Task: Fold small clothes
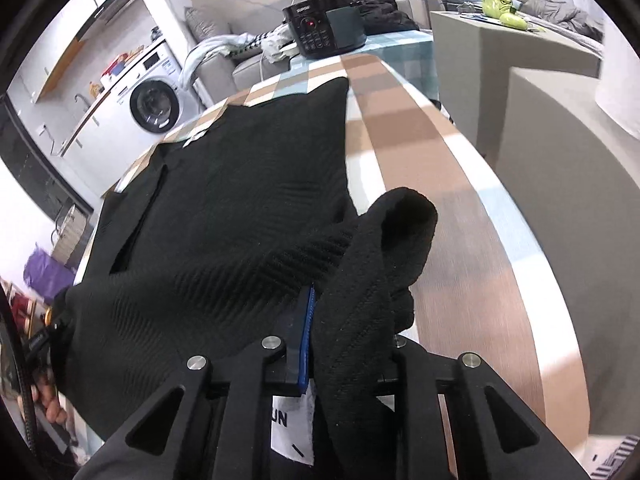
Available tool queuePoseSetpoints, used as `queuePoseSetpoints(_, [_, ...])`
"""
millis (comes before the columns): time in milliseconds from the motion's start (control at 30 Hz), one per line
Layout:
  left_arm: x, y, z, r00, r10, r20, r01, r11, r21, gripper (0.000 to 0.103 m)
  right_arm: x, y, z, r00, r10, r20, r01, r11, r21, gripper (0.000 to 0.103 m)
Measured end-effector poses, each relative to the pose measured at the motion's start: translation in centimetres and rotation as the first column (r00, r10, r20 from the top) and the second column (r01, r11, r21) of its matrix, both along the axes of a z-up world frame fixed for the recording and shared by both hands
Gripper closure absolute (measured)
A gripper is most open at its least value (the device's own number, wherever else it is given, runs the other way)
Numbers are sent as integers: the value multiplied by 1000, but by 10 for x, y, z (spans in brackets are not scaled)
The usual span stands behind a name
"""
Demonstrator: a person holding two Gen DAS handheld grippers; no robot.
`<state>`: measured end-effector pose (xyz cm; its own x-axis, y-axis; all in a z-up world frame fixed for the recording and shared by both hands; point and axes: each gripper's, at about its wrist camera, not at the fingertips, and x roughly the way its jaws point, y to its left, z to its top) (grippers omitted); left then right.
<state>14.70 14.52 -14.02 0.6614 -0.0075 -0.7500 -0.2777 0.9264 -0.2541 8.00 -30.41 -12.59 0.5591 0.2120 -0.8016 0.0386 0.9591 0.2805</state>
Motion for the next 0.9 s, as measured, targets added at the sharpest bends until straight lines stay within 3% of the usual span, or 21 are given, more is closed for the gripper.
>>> queuePoseSetpoints(300, [-60, -7, 14, 1000, 16, -5, -16, 1000, -4, 89, -40, -25, 14, 999, -49, 12, 48, 992, 114, 76])
queuePoseSetpoints(400, [-76, -7, 23, 1000, 21, -3, -21, 1000, -13, 69, -58, -36, 25, 997, -59, 44, 52, 989, 139, 72])
queuePoseSetpoints(467, [-82, -6, 28, 999, 30, 13, -29, 999, -12, 55, -70, -43, 30, 995, -71, 66, 61, 987, 149, 61])
queuePoseSetpoints(700, [-103, -3, 29, 999, 45, -7, -45, 998, -31, 55, -108, -54, 21, 995, -77, 61, 65, 983, 169, 61])
queuePoseSetpoints(900, [-109, -2, 22, 998, 57, -25, -58, 998, -27, 55, -112, -53, 12, 996, -77, 42, 69, 983, 170, 61])
